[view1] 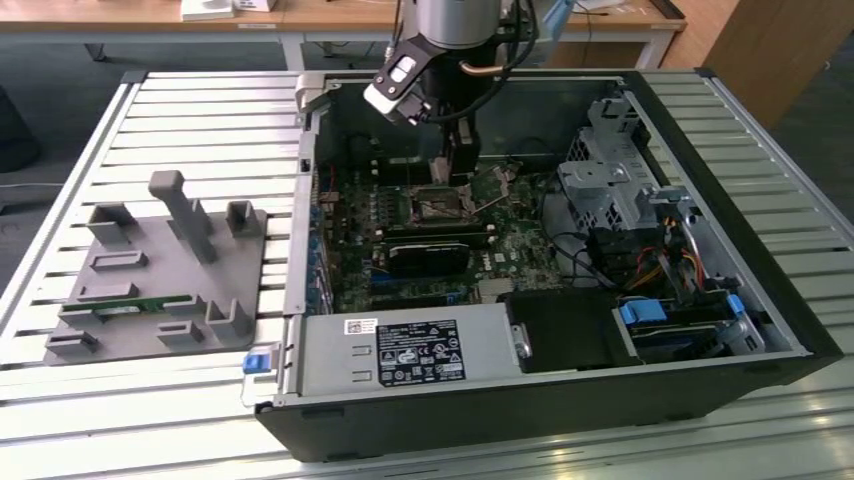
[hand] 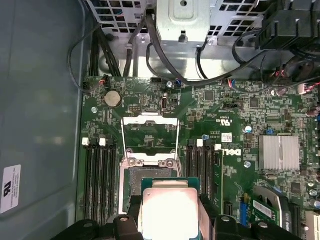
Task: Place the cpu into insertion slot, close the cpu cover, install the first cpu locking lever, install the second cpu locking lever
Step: 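Place the cpu into insertion slot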
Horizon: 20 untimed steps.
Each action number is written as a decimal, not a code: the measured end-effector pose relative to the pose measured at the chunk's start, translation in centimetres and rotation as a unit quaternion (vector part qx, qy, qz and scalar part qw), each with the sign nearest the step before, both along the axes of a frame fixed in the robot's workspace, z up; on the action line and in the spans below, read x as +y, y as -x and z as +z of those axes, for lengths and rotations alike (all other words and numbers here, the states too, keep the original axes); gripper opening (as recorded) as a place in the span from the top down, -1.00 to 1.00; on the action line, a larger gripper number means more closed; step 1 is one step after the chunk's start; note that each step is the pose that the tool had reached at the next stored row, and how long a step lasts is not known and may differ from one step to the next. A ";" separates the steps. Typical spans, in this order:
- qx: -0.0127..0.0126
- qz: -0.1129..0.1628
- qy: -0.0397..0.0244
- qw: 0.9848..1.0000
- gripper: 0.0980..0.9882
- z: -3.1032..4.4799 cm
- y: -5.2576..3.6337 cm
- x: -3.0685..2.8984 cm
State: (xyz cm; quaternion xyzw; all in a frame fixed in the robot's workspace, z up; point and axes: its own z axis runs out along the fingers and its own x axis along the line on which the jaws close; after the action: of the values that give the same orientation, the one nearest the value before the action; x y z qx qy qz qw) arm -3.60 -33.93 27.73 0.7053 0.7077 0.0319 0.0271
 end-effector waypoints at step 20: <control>0.000 -0.008 0.000 1.000 0.03 -2.72 0.02 1.03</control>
State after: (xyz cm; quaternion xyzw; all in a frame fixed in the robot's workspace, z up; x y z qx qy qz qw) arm -3.62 -32.90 25.02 0.7108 0.7021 0.0320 0.0271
